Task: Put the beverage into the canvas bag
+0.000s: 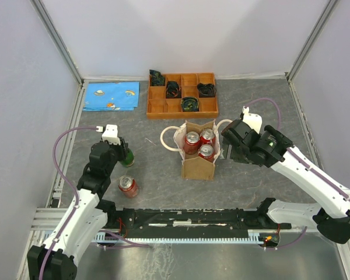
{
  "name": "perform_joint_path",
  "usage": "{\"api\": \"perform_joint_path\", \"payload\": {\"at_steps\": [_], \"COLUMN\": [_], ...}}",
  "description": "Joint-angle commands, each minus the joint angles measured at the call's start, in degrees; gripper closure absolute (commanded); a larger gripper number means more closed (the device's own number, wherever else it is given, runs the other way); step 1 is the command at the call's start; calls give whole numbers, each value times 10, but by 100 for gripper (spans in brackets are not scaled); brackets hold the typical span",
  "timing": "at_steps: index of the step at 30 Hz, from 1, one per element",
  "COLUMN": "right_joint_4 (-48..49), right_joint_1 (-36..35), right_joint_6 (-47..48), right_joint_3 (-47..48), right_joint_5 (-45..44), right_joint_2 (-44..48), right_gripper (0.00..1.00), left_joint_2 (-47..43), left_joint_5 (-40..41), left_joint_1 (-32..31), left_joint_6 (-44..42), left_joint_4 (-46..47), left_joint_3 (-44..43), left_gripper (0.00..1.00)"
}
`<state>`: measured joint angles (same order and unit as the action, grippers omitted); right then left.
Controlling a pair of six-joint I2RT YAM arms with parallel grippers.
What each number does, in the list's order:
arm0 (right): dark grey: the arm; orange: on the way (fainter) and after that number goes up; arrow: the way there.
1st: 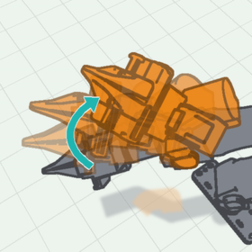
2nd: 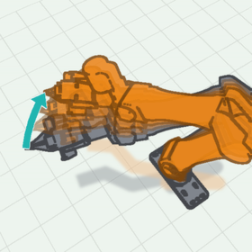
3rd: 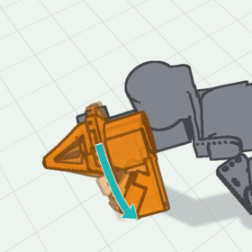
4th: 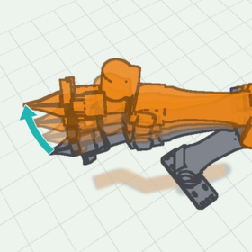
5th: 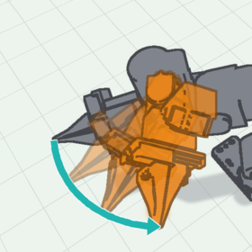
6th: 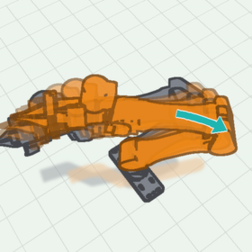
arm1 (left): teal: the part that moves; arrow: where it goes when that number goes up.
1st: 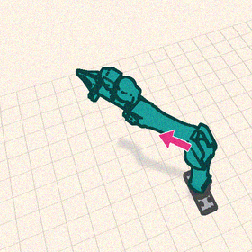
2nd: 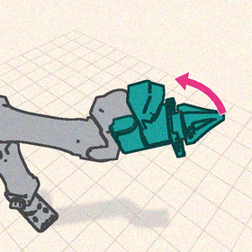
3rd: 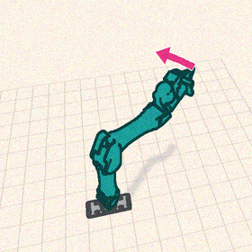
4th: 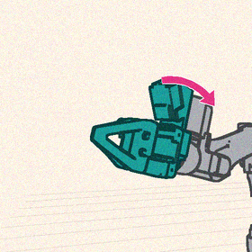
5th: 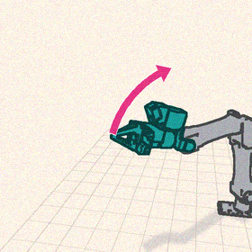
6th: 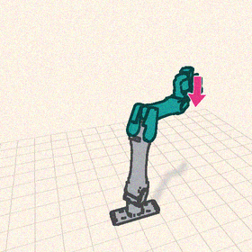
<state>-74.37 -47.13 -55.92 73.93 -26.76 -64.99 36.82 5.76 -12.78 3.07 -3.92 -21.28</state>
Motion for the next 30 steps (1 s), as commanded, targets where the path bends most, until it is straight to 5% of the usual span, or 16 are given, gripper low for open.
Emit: {"api": "perform_joint_path", "payload": {"at_steps": [1, 12, 30], "right_joint_4": [3, 14, 14], "right_joint_1": [0, 0, 0], "right_joint_6": [-12, -13, -13], "right_joint_3": [9, 3, 1], "right_joint_5": [-4, 3, -2], "right_joint_2": [9, 7, 14], "right_gripper": [6, 7, 7], "left_joint_2": [-1, 31, 234], "left_joint_5": [1, -55, -174], "left_joint_1": [0, 0, -9], "left_joint_6": [34, 16, 35], "left_joint_4": [0, -17, 50], "left_joint_3": [-13, -136, -379], "left_gripper": [96, 97, 97]}}
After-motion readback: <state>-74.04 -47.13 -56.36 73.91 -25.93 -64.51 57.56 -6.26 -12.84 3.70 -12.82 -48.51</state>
